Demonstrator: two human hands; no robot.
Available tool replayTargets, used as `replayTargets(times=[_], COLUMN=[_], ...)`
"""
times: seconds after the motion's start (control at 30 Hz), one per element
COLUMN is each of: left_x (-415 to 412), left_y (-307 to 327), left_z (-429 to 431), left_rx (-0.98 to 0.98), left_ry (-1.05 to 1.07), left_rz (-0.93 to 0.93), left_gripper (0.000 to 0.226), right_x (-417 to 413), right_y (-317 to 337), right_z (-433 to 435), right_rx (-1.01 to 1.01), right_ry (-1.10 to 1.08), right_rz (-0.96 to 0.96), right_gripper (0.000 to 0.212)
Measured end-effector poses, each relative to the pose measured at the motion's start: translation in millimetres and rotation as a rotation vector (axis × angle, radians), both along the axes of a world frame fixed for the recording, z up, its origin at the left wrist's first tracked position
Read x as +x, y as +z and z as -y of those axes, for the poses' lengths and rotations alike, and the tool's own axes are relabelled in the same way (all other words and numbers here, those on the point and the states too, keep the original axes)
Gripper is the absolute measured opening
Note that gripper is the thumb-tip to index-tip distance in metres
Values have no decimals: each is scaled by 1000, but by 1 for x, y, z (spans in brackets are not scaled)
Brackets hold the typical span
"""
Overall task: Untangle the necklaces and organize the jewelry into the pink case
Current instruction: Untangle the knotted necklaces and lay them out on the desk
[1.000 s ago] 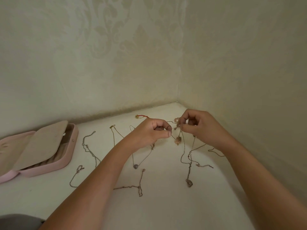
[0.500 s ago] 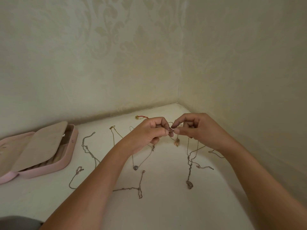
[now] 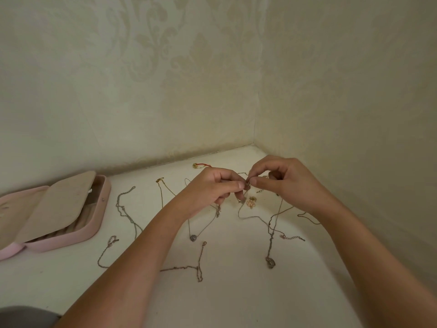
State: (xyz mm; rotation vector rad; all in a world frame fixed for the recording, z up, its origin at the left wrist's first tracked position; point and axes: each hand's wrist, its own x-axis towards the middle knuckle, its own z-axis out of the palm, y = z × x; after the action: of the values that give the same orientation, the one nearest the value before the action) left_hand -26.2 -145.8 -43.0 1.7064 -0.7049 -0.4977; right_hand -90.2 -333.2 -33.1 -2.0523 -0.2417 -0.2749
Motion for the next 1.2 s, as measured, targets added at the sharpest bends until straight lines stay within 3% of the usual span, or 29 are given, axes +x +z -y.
replayTargets(times=[0.3,0.63,0.93,1.2], left_x=[0,1,1,2], left_y=[1,0,-4,-6], left_z=[-1,1,7,9], left_rx=[-1,-1,18,36], left_ry=[43,100,186,222], left_rz=[39,29,49,129], left_gripper=[11,17,29,25], right_x=[0,-1,3,4], right_y=[0,-2,-10,-9], right_z=[-1,-4,-9,-15], right_rx=[-17,-55,-346,-302], right_ry=[-60,-3,-98,-178], right_rz=[-52,94,281,208], right_gripper=[6,11,8,6])
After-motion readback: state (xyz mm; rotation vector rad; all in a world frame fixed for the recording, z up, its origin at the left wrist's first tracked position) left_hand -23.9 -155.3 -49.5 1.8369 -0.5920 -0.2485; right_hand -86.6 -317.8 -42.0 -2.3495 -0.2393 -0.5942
